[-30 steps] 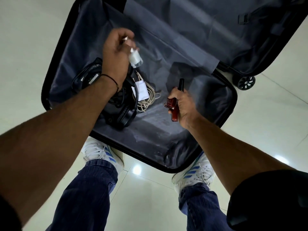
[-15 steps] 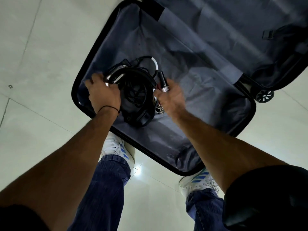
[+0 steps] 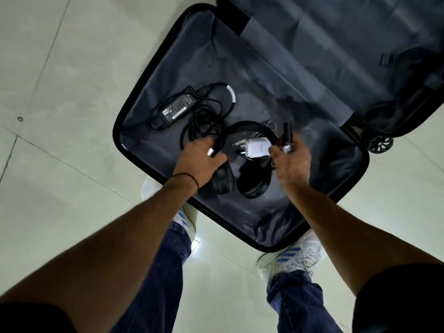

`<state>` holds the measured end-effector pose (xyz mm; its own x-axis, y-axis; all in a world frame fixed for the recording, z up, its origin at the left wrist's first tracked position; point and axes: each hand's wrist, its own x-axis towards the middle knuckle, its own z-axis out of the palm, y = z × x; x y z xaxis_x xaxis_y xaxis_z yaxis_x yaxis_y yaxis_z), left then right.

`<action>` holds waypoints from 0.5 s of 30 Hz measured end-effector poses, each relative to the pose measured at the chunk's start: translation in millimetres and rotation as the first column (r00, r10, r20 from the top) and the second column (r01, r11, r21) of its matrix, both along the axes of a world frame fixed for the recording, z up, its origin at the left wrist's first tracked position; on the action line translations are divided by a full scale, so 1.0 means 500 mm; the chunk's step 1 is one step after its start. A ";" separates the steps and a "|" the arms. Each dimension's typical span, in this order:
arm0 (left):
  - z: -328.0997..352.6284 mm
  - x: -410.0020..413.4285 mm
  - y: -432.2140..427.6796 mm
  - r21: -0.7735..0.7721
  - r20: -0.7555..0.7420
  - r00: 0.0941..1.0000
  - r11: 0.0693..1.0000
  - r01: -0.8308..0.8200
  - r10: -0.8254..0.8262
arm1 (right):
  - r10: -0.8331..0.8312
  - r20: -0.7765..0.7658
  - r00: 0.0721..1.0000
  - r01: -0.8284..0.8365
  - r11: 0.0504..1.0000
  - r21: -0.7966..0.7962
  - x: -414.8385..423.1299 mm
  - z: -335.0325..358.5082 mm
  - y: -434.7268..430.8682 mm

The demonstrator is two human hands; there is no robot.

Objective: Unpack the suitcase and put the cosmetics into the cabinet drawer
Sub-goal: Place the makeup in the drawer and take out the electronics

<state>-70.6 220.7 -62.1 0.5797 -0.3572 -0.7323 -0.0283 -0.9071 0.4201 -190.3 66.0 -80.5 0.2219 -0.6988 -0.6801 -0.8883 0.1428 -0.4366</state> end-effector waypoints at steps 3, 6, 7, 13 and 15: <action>-0.028 -0.067 -0.028 -0.080 -0.068 0.998 0.997 0.009 -0.015 | 0.007 -0.014 1.000 -0.008 0.999 -0.046 -0.024 0.012 -0.010; -0.044 -0.109 -0.049 -0.106 -0.252 0.966 0.994 0.035 -0.061 | 0.002 -0.016 1.000 -0.003 0.997 -0.078 -0.035 0.020 -0.015; -0.045 -0.120 -0.054 -0.122 -0.294 0.949 0.989 0.080 -0.113 | 0.004 -0.025 1.000 -0.006 0.996 -0.089 -0.039 0.018 -0.016; -0.046 -0.135 -0.036 -0.074 -0.434 0.894 0.984 -0.161 0.113 | -0.048 -0.017 0.999 0.047 0.995 -0.092 -0.033 0.019 -0.007; -0.053 -0.123 -0.010 0.020 -0.504 0.803 0.934 -0.356 0.317 | -0.059 -0.011 0.998 0.058 0.994 -0.092 -0.028 0.021 -0.003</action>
<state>-132.2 215.6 -88.5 0.2432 -0.2700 -0.9316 0.5010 -0.7875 0.3590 -204.2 64.4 -70.2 0.1701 -0.7698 -0.6152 -0.8856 0.1543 -0.4380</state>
